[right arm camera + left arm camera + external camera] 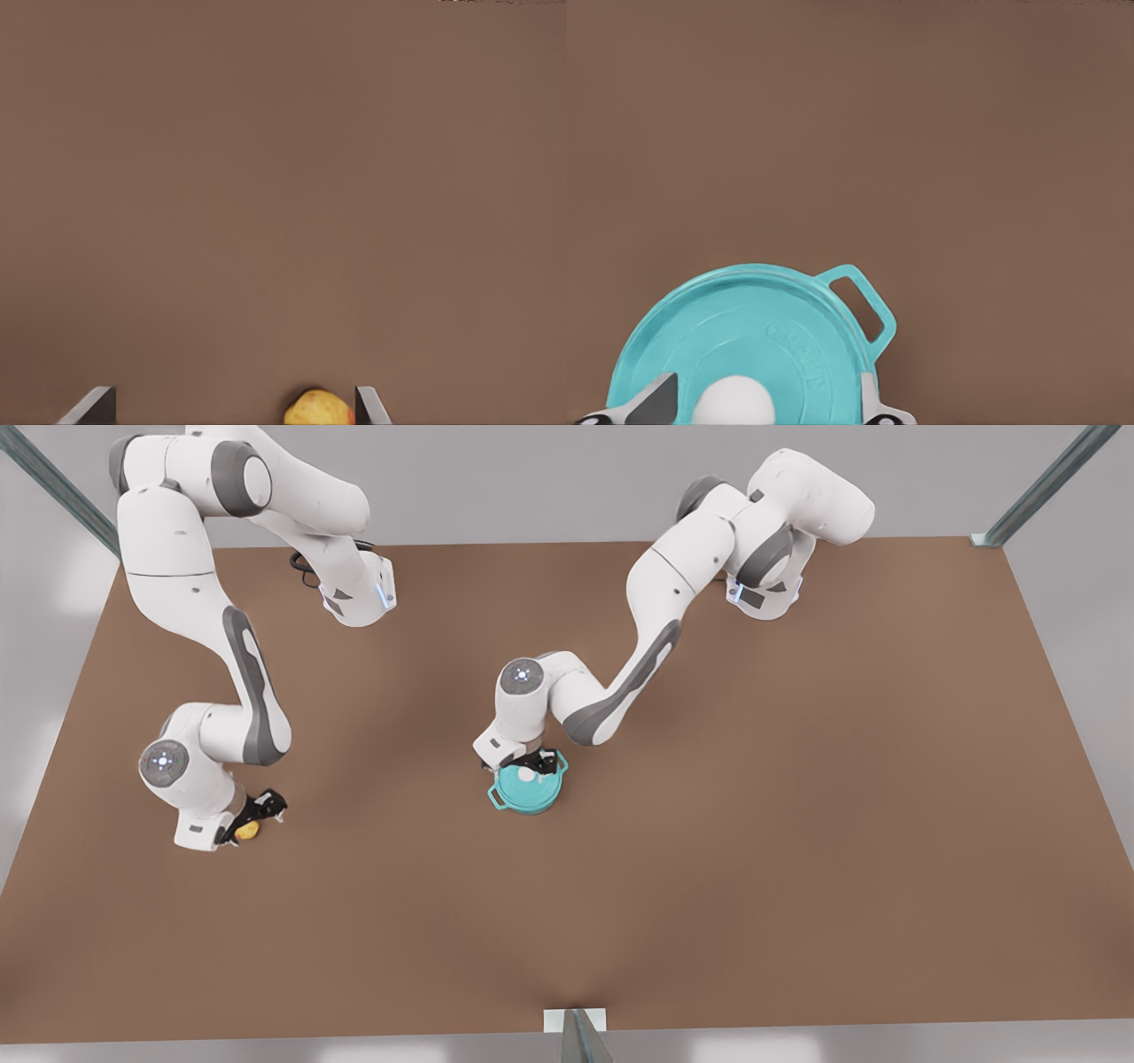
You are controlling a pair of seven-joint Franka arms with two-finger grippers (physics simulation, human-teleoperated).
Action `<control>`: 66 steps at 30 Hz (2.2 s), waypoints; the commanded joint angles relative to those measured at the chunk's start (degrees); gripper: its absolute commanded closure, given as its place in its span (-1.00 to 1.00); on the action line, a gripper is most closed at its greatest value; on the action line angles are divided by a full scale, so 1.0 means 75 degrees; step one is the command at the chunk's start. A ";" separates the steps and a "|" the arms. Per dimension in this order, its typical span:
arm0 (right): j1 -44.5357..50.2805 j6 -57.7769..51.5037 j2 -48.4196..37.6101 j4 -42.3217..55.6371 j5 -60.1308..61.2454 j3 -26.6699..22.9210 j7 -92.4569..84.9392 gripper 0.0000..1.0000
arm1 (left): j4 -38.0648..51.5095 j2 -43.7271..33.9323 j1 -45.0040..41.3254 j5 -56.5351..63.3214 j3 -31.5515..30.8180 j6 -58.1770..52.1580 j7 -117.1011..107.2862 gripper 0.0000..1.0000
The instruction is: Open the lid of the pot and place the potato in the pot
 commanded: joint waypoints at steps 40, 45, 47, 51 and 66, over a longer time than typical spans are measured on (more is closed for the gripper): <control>-0.1079 0.0786 0.1036 -0.0033 -0.0150 0.0131 -0.4031 -1.00 | -0.3913 -0.5741 0.5930 -0.2013 0.0092 -0.3326 0.7560 -1.00; -0.1137 0.0809 0.1165 0.0026 -0.0162 0.0131 -0.4077 -1.00 | -0.2527 -0.5225 0.5556 -0.1098 0.0092 -0.4032 0.6517 -1.00; -0.1149 0.0809 0.1165 0.0026 -0.0173 0.0131 -0.4136 -1.00 | -0.2527 -0.5225 0.5579 -0.1227 0.0092 -0.4220 0.6505 -1.00; -0.1196 0.0809 0.1223 0.0026 -0.0185 0.0131 -0.4276 -0.82 | -0.2516 -0.5213 0.5614 -0.1497 0.0046 -0.4290 0.6517 -1.00; -0.1208 0.0774 0.1224 0.0026 -0.0185 0.0119 -0.4699 -0.06 | -0.2457 -0.5119 0.5591 -0.1555 0.0034 -0.4255 0.6529 -1.00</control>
